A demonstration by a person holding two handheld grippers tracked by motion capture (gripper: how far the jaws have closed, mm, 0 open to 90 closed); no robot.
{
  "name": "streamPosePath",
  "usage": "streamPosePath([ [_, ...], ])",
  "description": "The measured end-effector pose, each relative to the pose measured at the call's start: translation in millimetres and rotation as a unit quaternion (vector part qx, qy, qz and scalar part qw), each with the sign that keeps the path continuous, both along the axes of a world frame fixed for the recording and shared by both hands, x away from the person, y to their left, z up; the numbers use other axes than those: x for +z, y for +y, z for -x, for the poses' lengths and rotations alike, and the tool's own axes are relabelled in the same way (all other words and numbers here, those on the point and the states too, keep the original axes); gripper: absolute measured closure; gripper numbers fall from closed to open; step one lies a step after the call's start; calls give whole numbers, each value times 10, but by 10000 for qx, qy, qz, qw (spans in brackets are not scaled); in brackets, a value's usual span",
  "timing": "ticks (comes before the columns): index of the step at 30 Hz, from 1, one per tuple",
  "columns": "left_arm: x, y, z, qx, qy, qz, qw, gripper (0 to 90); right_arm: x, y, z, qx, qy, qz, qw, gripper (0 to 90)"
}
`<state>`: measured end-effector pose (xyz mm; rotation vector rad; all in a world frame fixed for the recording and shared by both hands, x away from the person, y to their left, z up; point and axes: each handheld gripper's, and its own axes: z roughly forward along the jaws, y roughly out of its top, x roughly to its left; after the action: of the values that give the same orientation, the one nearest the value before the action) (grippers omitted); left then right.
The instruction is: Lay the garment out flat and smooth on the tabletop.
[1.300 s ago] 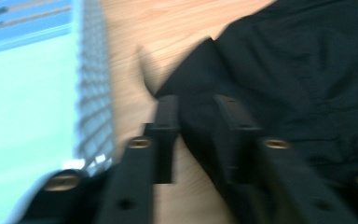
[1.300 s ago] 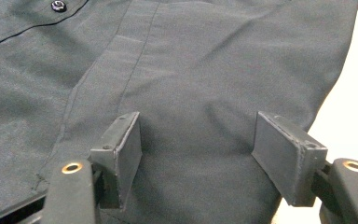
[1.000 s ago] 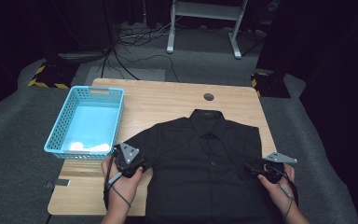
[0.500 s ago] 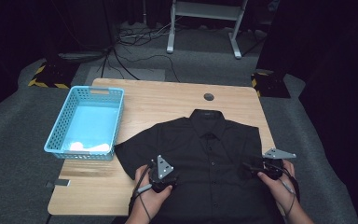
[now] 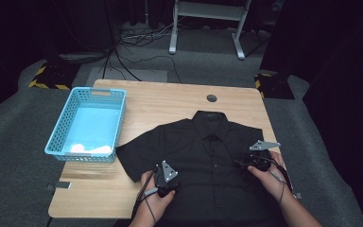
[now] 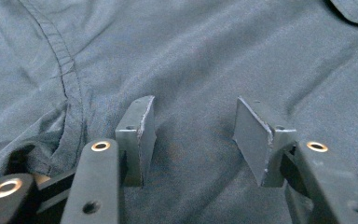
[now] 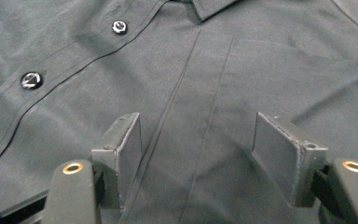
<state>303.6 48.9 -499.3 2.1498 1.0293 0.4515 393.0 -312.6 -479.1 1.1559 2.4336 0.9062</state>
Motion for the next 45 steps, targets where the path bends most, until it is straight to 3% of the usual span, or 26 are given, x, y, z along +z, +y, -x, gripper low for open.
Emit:
streamPosePath([
  [11,-25,70,-196,169,-71,104,9998,482,93,23,-194,-168,7,48,9998,330],
  [18,-25,80,-227,180,-61,110,9998,481,27,151,-278,-89,97,158,9998,348],
  [21,-25,79,-226,179,-67,104,9998,480,-51,204,-312,-56,195,219,9996,431],
  [25,-26,80,-227,177,-69,109,9998,480,-12,199,-344,12,292,266,9992,695],
  [29,-26,80,-227,181,-64,113,9998,480,-2,175,-349,65,324,295,9990,855],
  [33,-27,81,-229,175,-69,125,9997,480,-19,89,-345,-33,327,-33,9995,879],
  [36,-27,82,-230,167,-70,122,9998,480,19,31,-311,-55,214,-141,9997,881],
  [41,-27,82,-230,169,-72,122,9998,480,201,-55,-239,-30,-67,-322,9995,882],
  [45,-27,82,-230,168,-73,122,9998,480,321,-141,-200,-34,-166,-429,9989,882],
])
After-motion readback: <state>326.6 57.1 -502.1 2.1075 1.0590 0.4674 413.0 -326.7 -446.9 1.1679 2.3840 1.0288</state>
